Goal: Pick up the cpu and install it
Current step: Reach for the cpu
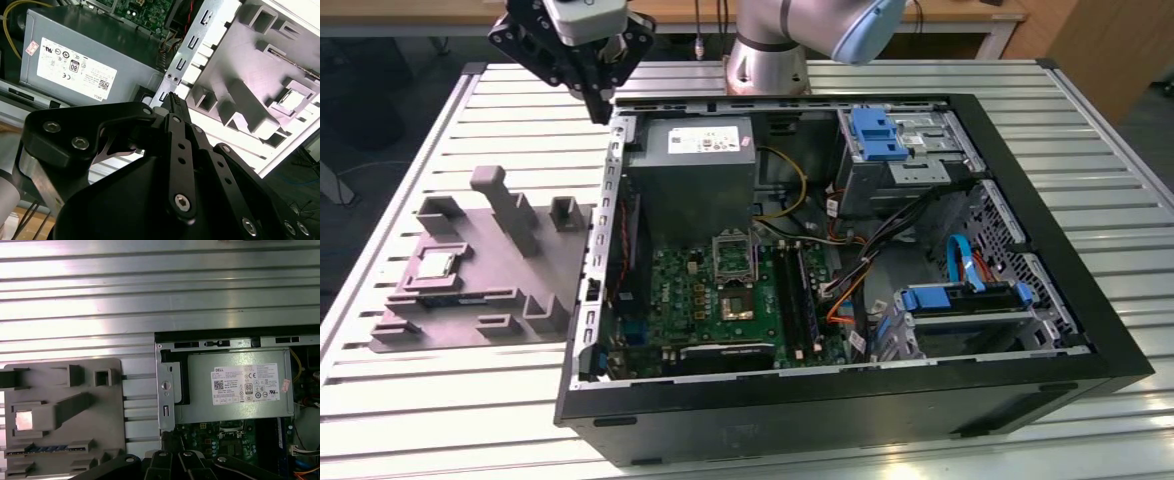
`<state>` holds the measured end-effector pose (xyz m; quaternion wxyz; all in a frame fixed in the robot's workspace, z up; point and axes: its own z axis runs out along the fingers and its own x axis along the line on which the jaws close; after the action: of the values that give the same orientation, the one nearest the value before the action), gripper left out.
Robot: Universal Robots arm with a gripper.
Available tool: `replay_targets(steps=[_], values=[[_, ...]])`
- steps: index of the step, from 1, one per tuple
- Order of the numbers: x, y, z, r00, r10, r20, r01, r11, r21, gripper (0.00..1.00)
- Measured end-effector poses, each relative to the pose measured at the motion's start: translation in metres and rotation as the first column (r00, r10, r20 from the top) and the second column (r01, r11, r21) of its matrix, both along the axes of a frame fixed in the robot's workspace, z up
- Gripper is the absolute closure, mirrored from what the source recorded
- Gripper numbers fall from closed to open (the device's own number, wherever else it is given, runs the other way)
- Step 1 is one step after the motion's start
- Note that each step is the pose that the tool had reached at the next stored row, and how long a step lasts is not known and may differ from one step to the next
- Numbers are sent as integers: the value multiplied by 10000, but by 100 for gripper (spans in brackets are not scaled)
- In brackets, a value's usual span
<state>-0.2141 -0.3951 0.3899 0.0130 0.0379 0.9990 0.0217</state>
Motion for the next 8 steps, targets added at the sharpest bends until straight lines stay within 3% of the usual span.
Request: replay_targets(steps=[8], values=[[-40,0,-1,10000,0,1,0,10000,0,89]])
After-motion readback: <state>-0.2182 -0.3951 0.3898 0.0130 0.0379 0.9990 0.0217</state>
